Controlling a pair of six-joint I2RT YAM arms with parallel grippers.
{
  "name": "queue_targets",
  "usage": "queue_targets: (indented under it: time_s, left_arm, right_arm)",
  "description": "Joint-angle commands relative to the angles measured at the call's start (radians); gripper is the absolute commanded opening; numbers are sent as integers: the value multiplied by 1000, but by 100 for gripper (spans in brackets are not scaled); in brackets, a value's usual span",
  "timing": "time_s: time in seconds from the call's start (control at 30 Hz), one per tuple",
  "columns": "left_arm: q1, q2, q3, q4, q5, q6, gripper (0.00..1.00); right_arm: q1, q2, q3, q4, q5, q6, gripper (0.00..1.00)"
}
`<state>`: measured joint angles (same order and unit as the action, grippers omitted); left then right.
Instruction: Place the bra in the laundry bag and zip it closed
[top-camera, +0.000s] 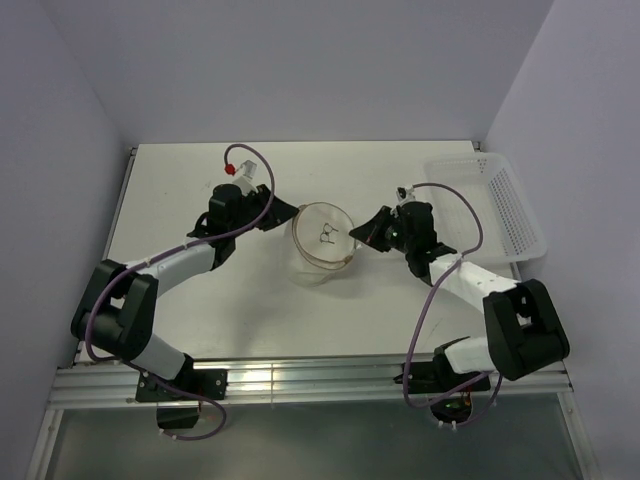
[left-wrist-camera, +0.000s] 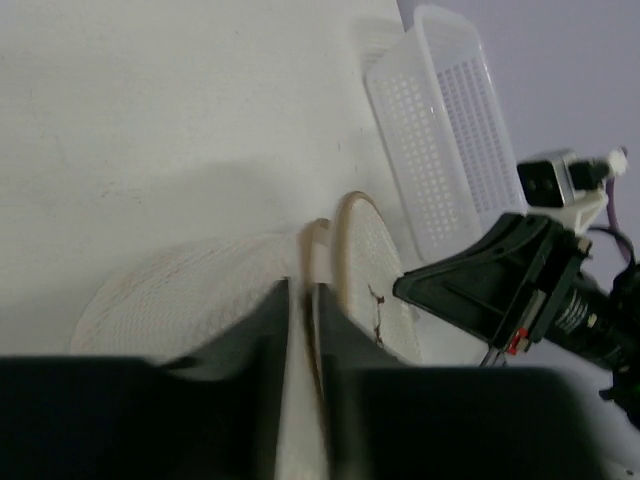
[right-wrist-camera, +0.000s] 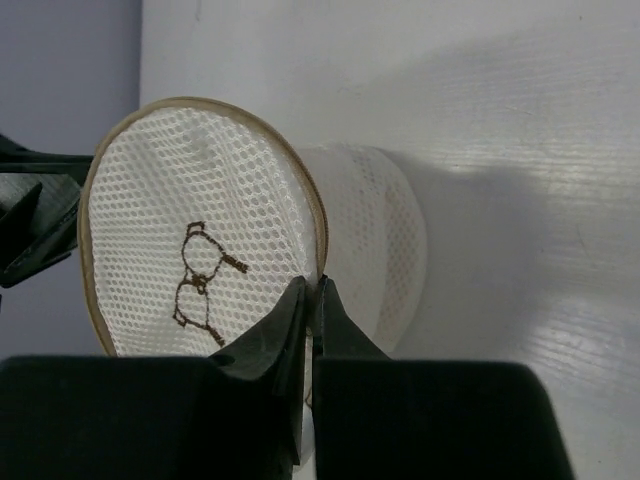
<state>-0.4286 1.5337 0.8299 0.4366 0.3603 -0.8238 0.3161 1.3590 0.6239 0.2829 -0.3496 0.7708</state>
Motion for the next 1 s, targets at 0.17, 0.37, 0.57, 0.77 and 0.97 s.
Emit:
queue_targets:
  time_s: [0.17,0.37,0.57,0.77,0.97]
  left_arm:
    - [-10,-272,43,-232,-318,37,71]
    - [-320,-519,-59,-501,-615,-18,49]
    - [-590,-566,-236,-361,-702,-276,36]
    - [-757,-460,-181,-339,-863,-331,40]
    - [-760,-382,-186,-251,-886,-380,49]
  right_arm:
    - [52,-205,-59,84,148,85,0]
    - [204,-227,-21,12,423,108,0]
    - [299,-202,-46,91,514,205,0]
    - [350,-225,-88,98,572,228,0]
    - [371,-268,-134,99,578,222,0]
